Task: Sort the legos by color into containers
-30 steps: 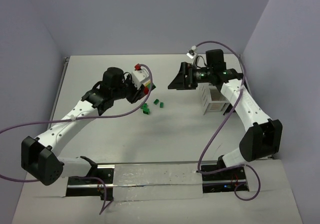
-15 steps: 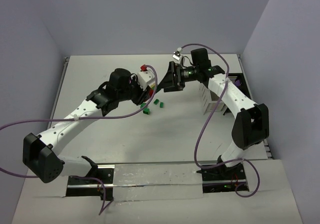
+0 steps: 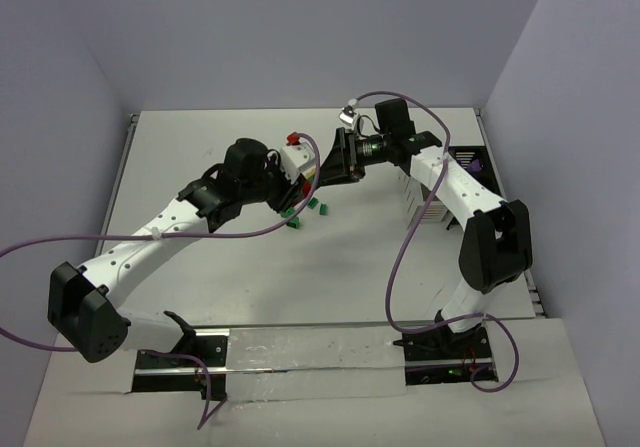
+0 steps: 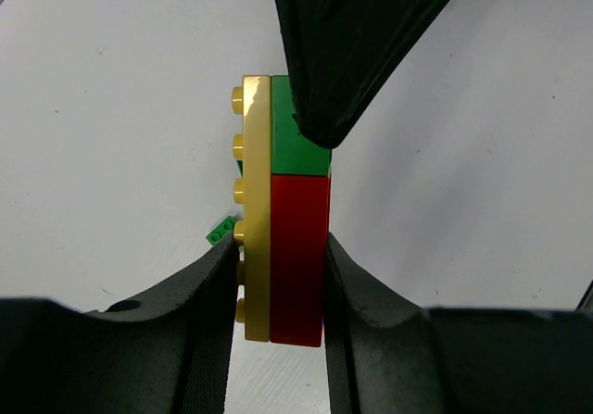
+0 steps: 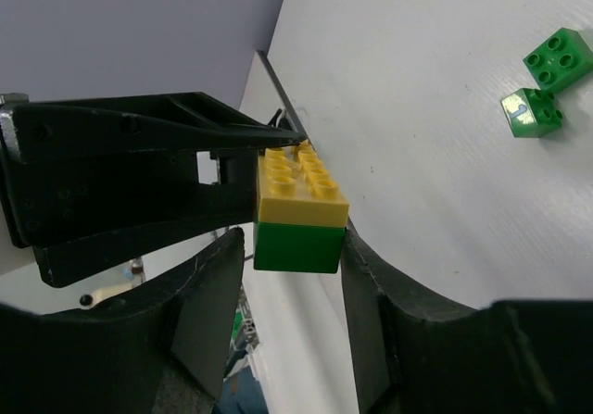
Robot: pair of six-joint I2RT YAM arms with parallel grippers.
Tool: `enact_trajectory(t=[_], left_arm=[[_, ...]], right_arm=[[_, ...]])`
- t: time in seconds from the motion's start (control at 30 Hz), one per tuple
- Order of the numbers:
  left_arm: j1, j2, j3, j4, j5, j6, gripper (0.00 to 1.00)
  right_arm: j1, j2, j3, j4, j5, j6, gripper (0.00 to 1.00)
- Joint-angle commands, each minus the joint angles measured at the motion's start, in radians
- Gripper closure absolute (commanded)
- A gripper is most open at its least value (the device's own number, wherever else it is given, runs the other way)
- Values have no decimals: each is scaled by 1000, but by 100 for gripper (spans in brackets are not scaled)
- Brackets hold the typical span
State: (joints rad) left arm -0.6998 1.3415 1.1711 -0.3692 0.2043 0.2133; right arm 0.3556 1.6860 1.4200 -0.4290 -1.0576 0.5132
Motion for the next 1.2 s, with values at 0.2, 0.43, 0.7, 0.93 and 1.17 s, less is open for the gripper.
enact_trajectory(t=[0.2,0.43,0.7,0.93,1.17], left_arm=[[-7,4,65,12,2,-22,100],[-7,8,54,24,-29,-26,100],[51,21,75,70,-121,-71,100],[72,13,61,85,-152,-54,100],[74,12,45,89,-164,-37,100]], right_arm=[[20,2,35,43,-41,3,59],[20,-8,25,46,-57,-3,100],[22,-60,-65,65,-121,-10,100],[5,-103,-64,-45,-134,-111,100],[-170,-120,147,-394,174,-420,100]])
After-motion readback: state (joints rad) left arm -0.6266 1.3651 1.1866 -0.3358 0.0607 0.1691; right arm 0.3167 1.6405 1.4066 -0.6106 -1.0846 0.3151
